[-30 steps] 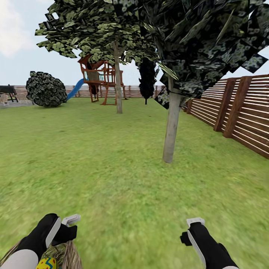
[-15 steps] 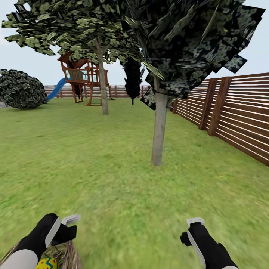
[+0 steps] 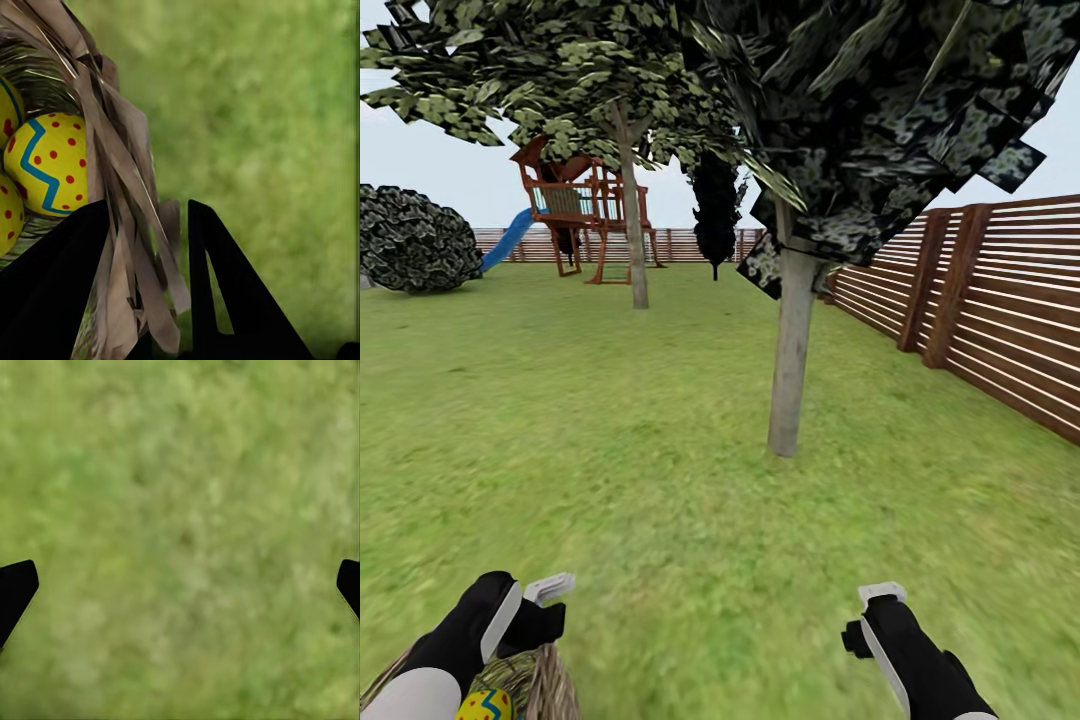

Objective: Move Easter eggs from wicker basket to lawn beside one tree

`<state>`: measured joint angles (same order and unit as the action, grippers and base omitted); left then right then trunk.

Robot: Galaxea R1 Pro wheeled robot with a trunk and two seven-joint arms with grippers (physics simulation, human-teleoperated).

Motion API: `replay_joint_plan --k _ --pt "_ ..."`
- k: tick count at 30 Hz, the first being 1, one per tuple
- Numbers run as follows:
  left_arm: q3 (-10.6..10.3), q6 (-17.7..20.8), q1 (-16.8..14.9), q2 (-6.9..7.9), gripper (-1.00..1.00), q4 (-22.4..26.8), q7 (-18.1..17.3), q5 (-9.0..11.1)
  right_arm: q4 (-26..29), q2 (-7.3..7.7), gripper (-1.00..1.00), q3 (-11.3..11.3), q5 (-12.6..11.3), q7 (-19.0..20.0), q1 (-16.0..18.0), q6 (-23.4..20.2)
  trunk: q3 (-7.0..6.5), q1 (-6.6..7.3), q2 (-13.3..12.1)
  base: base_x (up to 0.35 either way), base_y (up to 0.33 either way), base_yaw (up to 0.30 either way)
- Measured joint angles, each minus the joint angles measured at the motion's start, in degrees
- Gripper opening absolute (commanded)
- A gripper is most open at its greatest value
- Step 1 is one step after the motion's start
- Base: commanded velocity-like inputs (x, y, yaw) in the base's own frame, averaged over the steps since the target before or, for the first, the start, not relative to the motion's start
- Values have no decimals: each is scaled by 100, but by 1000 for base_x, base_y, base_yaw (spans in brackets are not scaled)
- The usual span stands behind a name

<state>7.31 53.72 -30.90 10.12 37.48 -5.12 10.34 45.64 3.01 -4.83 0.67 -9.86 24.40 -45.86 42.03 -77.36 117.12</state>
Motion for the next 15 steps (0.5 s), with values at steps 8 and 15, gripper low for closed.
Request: replay_joint_plan --k 8,15 --pt "-5 0 0 -16 -100 0 2 -12 0 1 100 0 -16 1 0 -1 0 0 0 348 0 0" --pt "-8 -2 -2 -24 -100 -3 1 -2 3 -5 100 -9 -35 2 -2 3 -13 0 0 348 0 -238"
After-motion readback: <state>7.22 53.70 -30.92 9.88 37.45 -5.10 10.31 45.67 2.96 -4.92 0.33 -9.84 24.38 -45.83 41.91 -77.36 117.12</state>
